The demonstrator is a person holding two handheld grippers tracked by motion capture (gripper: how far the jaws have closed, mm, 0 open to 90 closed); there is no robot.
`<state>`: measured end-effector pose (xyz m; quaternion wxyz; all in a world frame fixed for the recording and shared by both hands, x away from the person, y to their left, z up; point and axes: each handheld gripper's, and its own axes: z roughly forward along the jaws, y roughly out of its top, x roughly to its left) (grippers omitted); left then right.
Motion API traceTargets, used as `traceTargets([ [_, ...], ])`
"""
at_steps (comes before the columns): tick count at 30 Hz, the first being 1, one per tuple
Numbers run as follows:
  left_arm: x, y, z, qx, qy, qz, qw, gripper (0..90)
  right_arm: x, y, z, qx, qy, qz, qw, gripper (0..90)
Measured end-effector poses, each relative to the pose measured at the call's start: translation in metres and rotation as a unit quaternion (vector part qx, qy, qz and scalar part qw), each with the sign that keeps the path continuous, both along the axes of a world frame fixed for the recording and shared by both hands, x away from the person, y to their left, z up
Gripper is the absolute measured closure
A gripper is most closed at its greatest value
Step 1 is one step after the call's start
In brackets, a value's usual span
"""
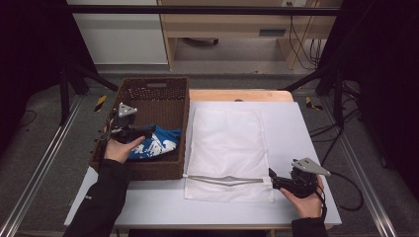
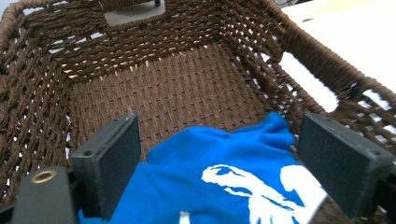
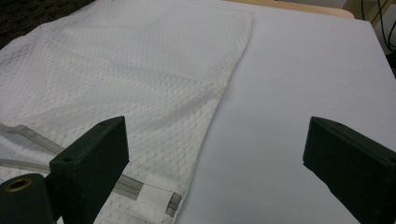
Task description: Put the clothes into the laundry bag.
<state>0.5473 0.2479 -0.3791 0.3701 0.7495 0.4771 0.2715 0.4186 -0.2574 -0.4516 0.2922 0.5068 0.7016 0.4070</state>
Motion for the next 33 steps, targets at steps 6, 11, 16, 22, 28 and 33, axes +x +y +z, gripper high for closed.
traceTargets([
  [6,0.006,0.001,-0.012,0.025,0.027,-0.004,0.9993,13.7,0.001,0.002,-0.001,-0.003,0.002,0.002,1.0000,7.2],
  [11,0.009,-0.004,-0.021,0.056,0.057,-0.011,0.9968,11.3,0.001,0.003,-0.002,-0.007,0.002,0.004,1.0000,7.2],
  [16,0.014,-0.007,-0.028,0.081,0.082,-0.010,0.9932,10.0,0.001,0.003,-0.002,-0.006,0.004,0.004,1.0000,6.9],
  [22,0.018,-0.010,-0.036,0.105,0.111,-0.021,0.9880,10.0,0.002,0.006,-0.004,-0.011,0.009,0.008,0.9999,6.5],
  [28,0.023,-0.013,-0.043,0.115,0.140,-0.031,0.9829,8.9,0.003,0.007,-0.005,-0.013,0.012,0.009,0.9998,6.2],
  [33,0.025,-0.014,-0.048,0.124,0.152,-0.034,0.9799,7.4,0.003,0.006,-0.005,-0.011,0.015,0.009,0.9998,6.2],
])
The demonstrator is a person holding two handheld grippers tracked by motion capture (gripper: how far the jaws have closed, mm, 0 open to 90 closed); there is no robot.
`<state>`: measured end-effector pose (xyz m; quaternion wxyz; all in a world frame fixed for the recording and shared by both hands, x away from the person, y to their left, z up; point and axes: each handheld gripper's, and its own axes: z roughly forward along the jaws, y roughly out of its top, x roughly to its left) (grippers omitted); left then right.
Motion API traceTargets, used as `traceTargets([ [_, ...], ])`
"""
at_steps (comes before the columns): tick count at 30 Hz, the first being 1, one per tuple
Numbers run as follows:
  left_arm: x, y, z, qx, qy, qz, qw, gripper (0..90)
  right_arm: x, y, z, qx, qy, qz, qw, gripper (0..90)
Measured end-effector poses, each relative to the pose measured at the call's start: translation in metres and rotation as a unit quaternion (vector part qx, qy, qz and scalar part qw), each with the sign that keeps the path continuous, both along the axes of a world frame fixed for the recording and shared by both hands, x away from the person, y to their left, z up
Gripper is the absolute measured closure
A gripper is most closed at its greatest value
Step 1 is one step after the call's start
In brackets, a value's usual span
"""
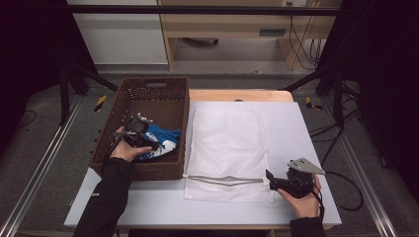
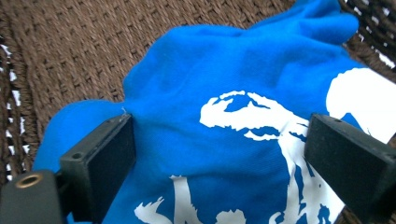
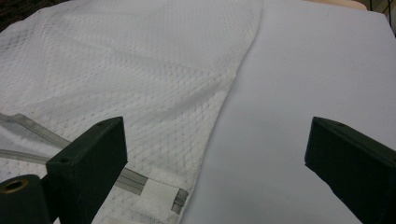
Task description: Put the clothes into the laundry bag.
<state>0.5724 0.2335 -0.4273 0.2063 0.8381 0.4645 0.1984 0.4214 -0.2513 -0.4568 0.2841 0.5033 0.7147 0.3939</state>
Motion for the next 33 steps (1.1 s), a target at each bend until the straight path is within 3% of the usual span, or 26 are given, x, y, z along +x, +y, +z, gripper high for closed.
traceTargets([
  [9,0.005,-0.002,-0.012,0.021,0.044,0.007,0.9988,6.9,0.000,0.000,0.000,0.001,0.002,-0.001,1.0000,6.1],
  [14,0.006,-0.002,-0.014,0.021,0.058,0.002,0.9981,14.2,0.000,-0.001,0.000,-0.002,0.000,-0.001,1.0000,6.1],
  [19,0.006,-0.002,-0.012,0.007,0.068,-0.011,0.9976,29.9,0.000,-0.001,0.000,0.000,0.001,-0.001,1.0000,6.2],
  [22,0.005,-0.002,-0.010,-0.009,0.079,-0.021,0.9966,47.1,0.000,-0.001,0.000,0.000,0.001,-0.001,1.0000,6.3],
  [25,0.005,-0.002,-0.007,-0.006,0.084,-0.036,0.9958,57.5,0.000,-0.001,0.000,-0.001,0.000,-0.001,1.0000,6.4],
  [29,0.004,-0.002,-0.004,-0.012,0.087,-0.039,0.9954,66.1,0.000,-0.001,0.000,-0.001,-0.001,-0.002,1.0000,6.5],
  [33,0.002,0.000,0.001,-0.017,0.080,-0.037,0.9960,69.0,0.000,-0.002,0.000,-0.003,-0.001,-0.002,1.0000,6.6],
])
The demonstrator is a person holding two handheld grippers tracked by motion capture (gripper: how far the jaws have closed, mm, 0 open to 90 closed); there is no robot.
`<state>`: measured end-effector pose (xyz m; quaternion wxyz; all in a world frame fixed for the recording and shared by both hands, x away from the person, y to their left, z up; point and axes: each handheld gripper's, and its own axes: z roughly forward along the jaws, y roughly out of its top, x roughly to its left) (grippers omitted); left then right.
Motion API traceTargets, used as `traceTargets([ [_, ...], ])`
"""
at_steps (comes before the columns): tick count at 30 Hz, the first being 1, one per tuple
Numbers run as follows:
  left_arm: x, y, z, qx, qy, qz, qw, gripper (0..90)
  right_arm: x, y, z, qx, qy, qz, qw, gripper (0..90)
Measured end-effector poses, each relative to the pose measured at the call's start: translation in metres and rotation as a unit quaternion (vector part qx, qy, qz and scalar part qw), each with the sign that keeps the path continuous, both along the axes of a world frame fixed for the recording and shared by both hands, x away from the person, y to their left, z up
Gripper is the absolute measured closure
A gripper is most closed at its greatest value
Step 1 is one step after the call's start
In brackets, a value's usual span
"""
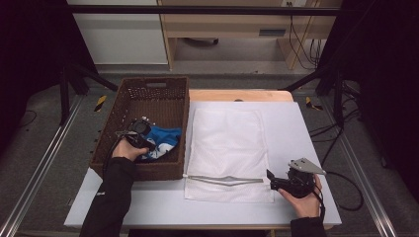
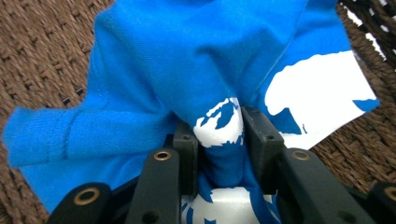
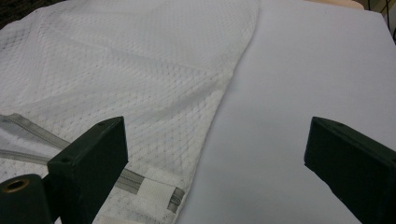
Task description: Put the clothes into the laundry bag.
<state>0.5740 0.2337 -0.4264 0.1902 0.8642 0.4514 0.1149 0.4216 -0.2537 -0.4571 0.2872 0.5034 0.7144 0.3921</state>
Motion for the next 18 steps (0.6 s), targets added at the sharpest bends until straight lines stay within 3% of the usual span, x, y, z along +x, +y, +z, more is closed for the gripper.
traceTargets([
  [2,-0.001,0.002,0.003,-0.009,-0.009,0.002,0.9999,69.4,0.000,-0.001,0.000,-0.002,-0.001,0.000,1.0000,6.6],
  [5,-0.005,0.006,0.011,-0.034,-0.038,0.009,0.9987,69.7,0.000,-0.001,0.000,-0.001,-0.001,-0.001,1.0000,6.6],
  [10,-0.013,0.011,0.021,-0.063,-0.090,0.015,0.9938,69.8,0.000,-0.002,0.000,0.000,0.000,-0.003,1.0000,6.6],
  [13,-0.016,0.014,0.025,-0.072,-0.111,0.024,0.9910,69.8,0.000,-0.002,0.000,-0.001,0.000,-0.003,1.0000,6.7],
  [16,-0.020,0.018,0.030,-0.089,-0.135,0.031,0.9864,69.8,0.000,-0.002,0.000,0.001,0.000,-0.003,1.0000,6.6],
  [18,-0.021,0.022,0.033,-0.113,-0.152,0.039,0.9812,69.9,0.000,-0.002,0.001,0.003,0.000,-0.004,1.0000,6.6],
])
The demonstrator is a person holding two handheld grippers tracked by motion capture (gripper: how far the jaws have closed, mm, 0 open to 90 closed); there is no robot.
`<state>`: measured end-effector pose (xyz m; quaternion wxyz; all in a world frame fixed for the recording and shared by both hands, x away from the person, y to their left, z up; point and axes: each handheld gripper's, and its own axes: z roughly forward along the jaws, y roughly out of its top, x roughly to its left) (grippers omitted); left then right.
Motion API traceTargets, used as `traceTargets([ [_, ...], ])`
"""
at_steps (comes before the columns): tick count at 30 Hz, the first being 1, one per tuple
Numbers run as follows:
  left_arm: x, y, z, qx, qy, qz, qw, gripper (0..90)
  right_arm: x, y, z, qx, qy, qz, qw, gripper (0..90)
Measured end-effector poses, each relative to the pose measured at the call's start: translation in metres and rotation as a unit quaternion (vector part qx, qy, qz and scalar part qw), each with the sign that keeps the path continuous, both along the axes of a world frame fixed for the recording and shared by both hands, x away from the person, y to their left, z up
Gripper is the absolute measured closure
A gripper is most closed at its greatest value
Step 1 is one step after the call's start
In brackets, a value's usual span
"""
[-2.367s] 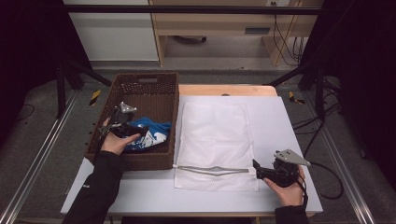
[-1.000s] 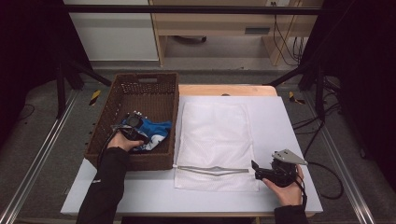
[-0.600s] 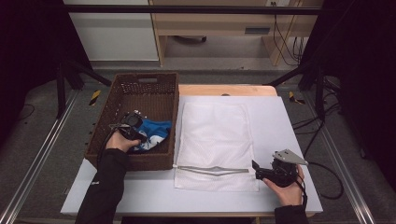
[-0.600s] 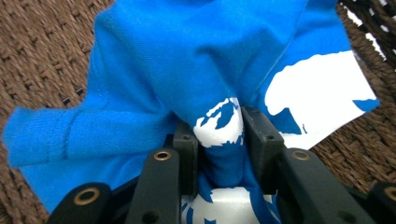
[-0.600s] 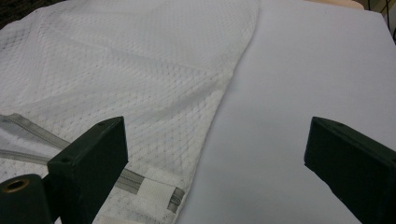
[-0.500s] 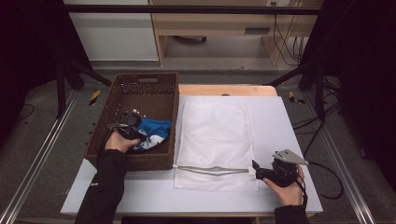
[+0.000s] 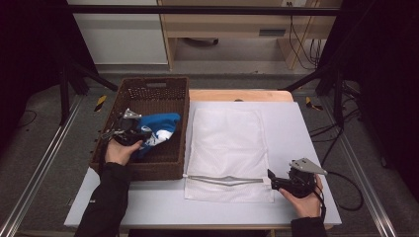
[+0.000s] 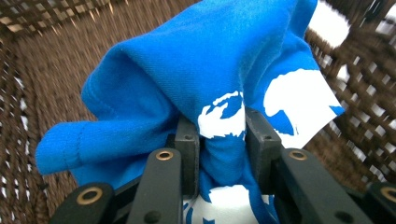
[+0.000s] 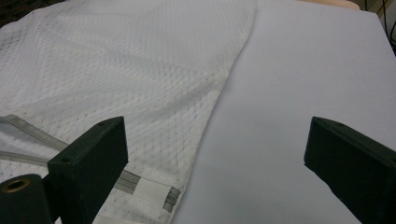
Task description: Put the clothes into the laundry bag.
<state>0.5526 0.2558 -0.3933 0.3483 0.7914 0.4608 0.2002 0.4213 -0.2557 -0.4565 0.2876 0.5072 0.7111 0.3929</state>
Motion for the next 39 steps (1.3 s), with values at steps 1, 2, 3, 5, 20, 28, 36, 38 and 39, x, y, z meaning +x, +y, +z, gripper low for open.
traceTargets([
  [1,-0.001,0.002,0.002,-0.013,-0.009,0.004,0.9999,69.9,0.000,0.000,0.000,0.000,0.000,0.000,1.0000,6.6],
  [2,-0.002,0.004,0.004,-0.021,-0.017,0.008,0.9996,69.9,0.000,0.000,0.000,0.002,0.001,-0.001,1.0000,6.7],
  [3,-0.002,0.005,0.006,-0.031,-0.024,0.011,0.9992,70.0,0.000,-0.001,0.000,0.003,0.001,-0.001,1.0000,6.6],
  [5,-0.004,0.006,0.010,-0.041,-0.037,0.013,0.9984,70.0,0.000,-0.001,0.000,0.002,0.001,-0.002,1.0000,6.6],
  [20,-0.029,-0.005,0.055,-0.080,-0.130,0.006,0.9883,70.1,0.001,-0.003,0.000,-0.003,-0.003,-0.003,1.0000,6.5],
  [28,-0.050,-0.012,0.077,-0.094,-0.153,-0.009,0.9836,70.0,0.000,-0.003,0.000,0.001,-0.002,-0.004,1.0000,6.5],
  [36,-0.071,-0.021,0.096,-0.112,-0.168,-0.024,0.9790,70.1,0.000,-0.004,0.001,-0.002,-0.006,-0.006,1.0000,6.3],
  [38,-0.076,-0.024,0.100,-0.114,-0.173,-0.029,0.9779,70.1,0.000,-0.004,0.001,-0.002,-0.006,-0.006,1.0000,6.3],
  [39,-0.076,-0.024,0.100,-0.114,-0.173,-0.029,0.9779,70.0,0.000,-0.004,0.001,-0.002,-0.006,-0.006,1.0000,6.3],
])
